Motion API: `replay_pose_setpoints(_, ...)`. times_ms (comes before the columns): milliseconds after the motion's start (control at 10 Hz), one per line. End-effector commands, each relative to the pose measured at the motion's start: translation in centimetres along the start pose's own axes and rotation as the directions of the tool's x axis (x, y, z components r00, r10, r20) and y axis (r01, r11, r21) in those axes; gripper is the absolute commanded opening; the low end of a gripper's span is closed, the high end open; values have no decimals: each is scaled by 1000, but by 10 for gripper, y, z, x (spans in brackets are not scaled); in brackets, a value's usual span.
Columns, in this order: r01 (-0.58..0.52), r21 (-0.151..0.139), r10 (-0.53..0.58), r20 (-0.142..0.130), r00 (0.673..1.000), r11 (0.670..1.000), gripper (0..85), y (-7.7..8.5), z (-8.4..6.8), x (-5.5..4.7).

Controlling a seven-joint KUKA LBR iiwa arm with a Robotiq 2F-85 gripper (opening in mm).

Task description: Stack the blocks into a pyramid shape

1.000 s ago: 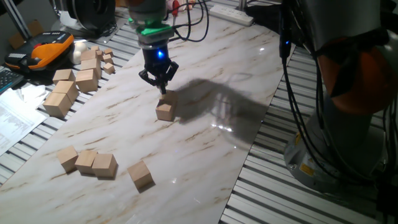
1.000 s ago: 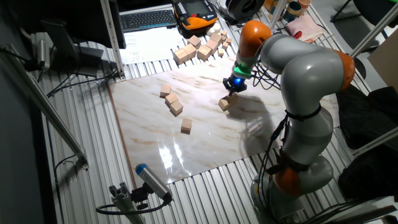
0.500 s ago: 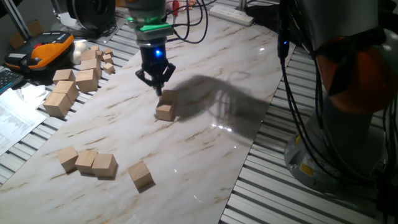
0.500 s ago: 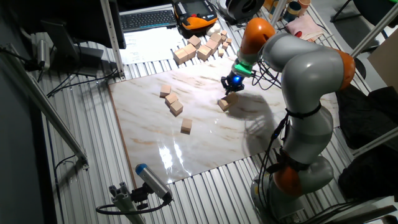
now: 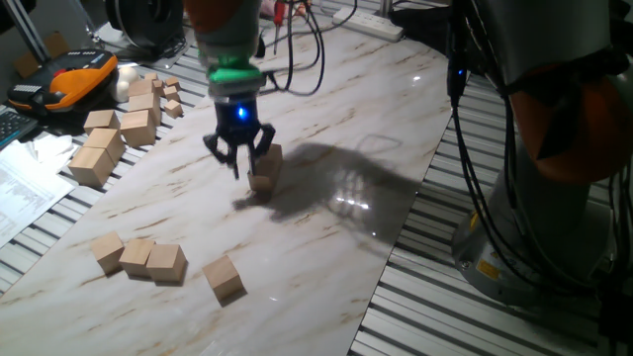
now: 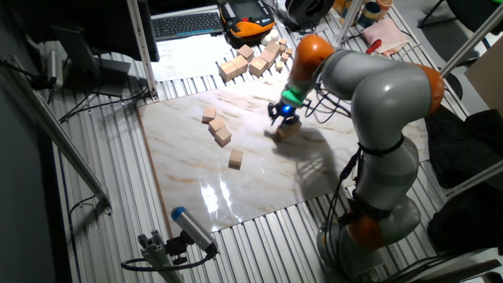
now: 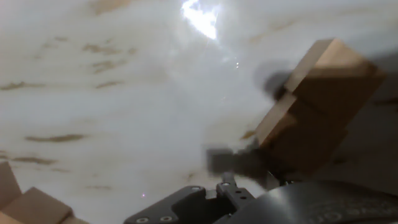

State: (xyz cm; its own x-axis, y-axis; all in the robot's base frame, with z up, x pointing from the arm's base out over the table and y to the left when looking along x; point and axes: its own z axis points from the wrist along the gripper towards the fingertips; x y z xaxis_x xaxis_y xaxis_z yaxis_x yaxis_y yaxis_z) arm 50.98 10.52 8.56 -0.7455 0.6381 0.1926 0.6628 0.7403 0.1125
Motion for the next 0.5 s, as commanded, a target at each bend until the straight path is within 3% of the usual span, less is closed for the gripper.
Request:
replay_pose_setpoints(0, -1, -6, 1, -8, 1000, 1000, 340, 28, 9, 25)
replay_pose_setpoints(100, 23, -10, -24, -19, 1000, 1000, 340, 28, 9, 25)
replay_pose_setpoints(200, 84, -31, -86, -41, 995, 996, 0, 28, 9, 25)
replay_pose_setpoints(300, 148, -46, -151, -73, 986, 988, 0, 28, 9, 25)
replay_pose_setpoints(400, 216, -28, -217, -85, 972, 976, 0, 28, 9, 25)
